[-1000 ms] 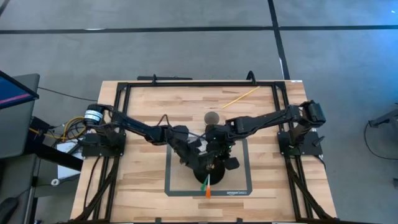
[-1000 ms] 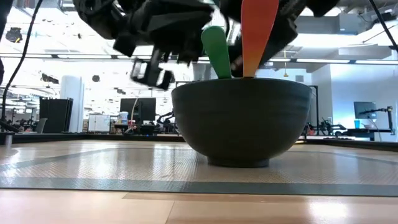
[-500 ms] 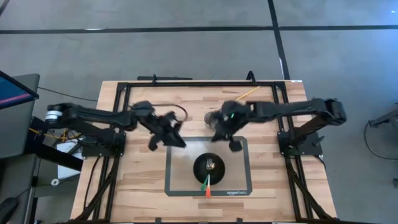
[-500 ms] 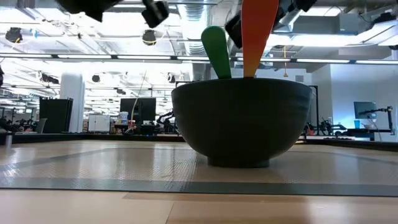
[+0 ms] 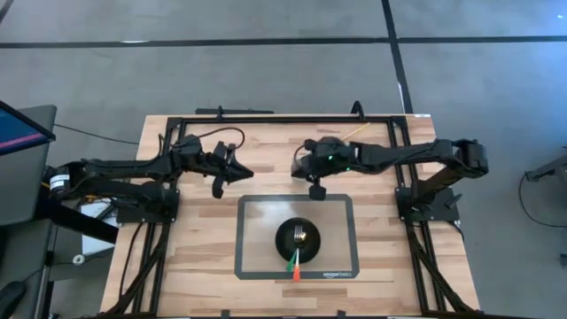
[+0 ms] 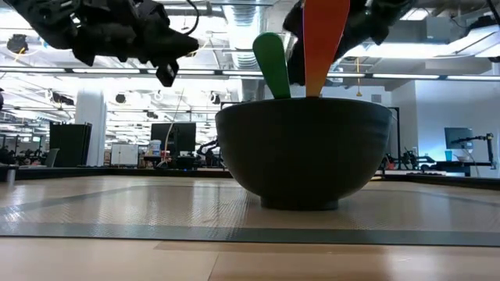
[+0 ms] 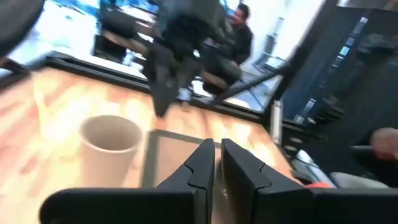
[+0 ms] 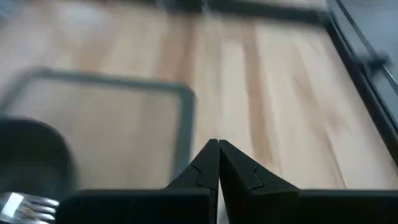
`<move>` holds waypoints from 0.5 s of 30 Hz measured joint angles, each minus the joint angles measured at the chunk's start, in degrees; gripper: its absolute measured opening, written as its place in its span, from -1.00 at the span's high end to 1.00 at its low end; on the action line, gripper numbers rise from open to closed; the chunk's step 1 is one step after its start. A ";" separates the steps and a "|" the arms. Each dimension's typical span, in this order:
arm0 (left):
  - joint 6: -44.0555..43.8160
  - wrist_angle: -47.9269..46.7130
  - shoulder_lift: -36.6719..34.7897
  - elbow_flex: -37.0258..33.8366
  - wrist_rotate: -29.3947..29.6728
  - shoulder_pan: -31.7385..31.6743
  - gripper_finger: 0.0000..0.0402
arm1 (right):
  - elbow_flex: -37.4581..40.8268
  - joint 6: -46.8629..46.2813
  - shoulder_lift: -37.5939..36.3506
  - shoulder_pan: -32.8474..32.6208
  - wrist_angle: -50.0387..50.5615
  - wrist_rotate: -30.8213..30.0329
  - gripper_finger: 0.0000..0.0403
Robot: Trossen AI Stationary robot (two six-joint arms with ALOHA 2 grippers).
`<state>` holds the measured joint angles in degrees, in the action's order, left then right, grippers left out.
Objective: Pick & Place Utensil
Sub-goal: Put the white cup to the top right of the black bowl on the transparent mat
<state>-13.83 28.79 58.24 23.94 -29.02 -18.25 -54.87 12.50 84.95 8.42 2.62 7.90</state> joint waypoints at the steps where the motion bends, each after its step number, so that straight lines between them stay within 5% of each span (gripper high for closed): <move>1: 0.10 0.37 0.00 -0.02 0.83 -0.47 0.85 | -0.89 -0.73 0.56 -0.73 2.48 -3.32 0.98; 5: 0.12 1.32 -0.39 -0.02 1.40 -2.41 0.83 | -5.66 -3.30 0.57 -2.70 13.19 -12.21 0.89; 15: 0.10 1.28 -0.48 -0.02 1.40 -3.61 0.81 | -8.04 -13.02 2.66 -3.45 20.34 -9.61 0.61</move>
<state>-13.74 30.06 57.76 23.92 -27.62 -21.87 -62.92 -0.52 87.61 4.97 22.96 -1.71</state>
